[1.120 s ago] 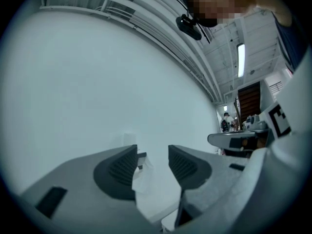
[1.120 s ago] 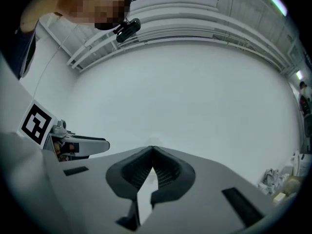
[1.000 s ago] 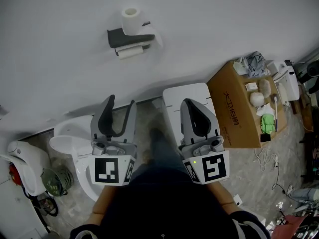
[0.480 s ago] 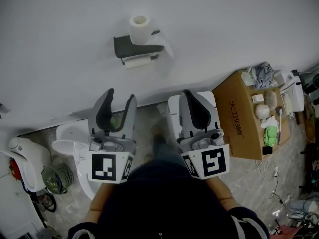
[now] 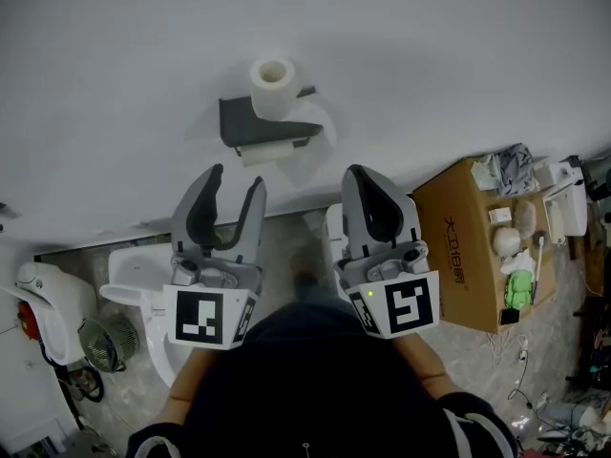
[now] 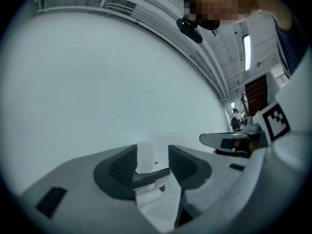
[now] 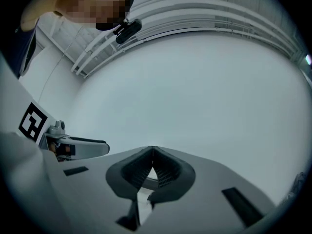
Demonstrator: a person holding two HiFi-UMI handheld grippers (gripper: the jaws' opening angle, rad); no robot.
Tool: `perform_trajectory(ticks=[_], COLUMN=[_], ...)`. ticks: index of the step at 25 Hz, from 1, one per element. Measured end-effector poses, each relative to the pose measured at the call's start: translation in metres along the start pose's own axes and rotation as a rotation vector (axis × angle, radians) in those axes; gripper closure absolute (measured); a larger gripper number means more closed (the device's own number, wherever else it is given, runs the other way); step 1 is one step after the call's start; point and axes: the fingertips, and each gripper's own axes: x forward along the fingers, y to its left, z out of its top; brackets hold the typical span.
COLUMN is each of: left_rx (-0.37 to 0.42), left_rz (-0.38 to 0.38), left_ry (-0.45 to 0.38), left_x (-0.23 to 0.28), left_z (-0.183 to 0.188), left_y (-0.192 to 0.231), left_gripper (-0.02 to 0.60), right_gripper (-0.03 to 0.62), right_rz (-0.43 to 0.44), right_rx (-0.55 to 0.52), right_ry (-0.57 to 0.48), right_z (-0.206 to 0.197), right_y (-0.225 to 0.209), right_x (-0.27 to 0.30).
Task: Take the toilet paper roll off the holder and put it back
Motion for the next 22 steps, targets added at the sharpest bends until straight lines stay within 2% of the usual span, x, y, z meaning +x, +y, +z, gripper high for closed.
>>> perform_trajectory(ticks=[5,15,22], left_rx=[0.015,-0.023,-0.018], left_rz=[0.01,0.031,0.051], left_ry=[-0.003,-0.034,-0.022], left_x=[0.026,0.064,0.081], left_z=[-0.002,-0.001,-0.008], left_y=[0.002,-0.002,0.001], left_gripper=[0.4,0.399,0.334], right_gripper=[0.578,0.577,0.577], right_rz=[0.028,0.122,0.176], right_rx=[0.01,0.048,0.091], right_ry=[-0.005,-0.016,-0.028], right_z=[-0.007,-0.018,-0.031], right_y=[-0.016,-0.042,-0.053], right_x=[0.024,0.061,0.081])
